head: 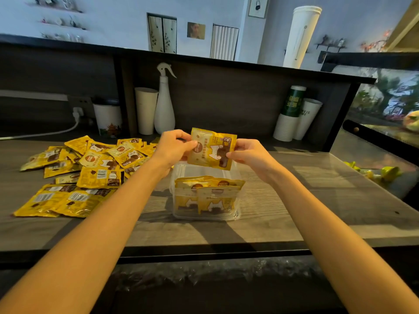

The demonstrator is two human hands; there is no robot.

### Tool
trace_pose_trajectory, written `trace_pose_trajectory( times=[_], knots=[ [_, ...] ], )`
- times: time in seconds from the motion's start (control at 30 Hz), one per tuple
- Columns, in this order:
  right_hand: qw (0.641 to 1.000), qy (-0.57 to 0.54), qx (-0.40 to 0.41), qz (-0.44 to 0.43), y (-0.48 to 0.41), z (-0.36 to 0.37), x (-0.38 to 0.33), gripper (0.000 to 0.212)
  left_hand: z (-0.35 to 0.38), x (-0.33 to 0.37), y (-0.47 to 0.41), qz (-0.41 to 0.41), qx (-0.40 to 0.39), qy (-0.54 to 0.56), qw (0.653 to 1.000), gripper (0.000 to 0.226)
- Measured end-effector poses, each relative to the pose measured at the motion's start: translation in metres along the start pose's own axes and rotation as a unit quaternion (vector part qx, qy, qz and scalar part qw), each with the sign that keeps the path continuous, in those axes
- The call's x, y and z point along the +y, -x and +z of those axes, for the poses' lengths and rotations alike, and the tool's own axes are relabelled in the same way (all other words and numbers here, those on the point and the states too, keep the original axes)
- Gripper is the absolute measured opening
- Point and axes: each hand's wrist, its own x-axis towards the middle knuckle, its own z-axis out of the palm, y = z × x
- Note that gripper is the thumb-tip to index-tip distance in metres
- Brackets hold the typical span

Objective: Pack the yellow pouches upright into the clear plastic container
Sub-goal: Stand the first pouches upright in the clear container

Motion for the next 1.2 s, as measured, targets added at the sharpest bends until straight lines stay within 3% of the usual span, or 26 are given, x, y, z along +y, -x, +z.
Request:
trace_pose_trajectory(
  times=[0.17,0.3,0.43,0.57,0.8,0.97,1.13,1.2],
  knots=[
    [0.997,0.029,0.026,-0.06,0.004,-0.006,-0.01,0.042,0.002,0.008,0.0,0.146,0.025,-0.153,0.977,0.016],
    [0.984,0.154,-0.034,-0.085,0.009,0.003,-0.013,0.02,0.008,0.016,0.008,0.186,-0.053,-0.227,0.954,0.019],
    [0.975,0.209,-0.046,-0.057,0.01,0.001,-0.005,0.014,0.007,0.009,0.012,0.134,-0.147,-0.225,0.954,0.031],
    [0.977,0.201,-0.064,-0.035,0.013,-0.003,0.004,0.018,-0.002,0.005,0.015,0.105,-0.245,-0.305,0.914,0.02],
    [0.968,0.212,-0.132,-0.033,0.022,-0.002,-0.007,0.021,0.005,0.007,0.022,0.099,-0.26,-0.3,0.913,0.021],
    [0.959,0.253,-0.119,-0.036,0.029,0.002,-0.003,0.028,0.004,0.013,0.024,0.052,-0.263,-0.272,0.924,0.04],
    [0.957,0.267,-0.109,-0.031,0.03,0.007,-0.003,0.024,0.003,0.01,0.029,0.035,-0.249,-0.255,0.934,0.035],
    [0.957,0.268,-0.108,-0.016,0.03,0.01,-0.003,0.032,0.001,0.009,0.03,0.037,-0.247,-0.262,0.932,0.038]
  ],
)
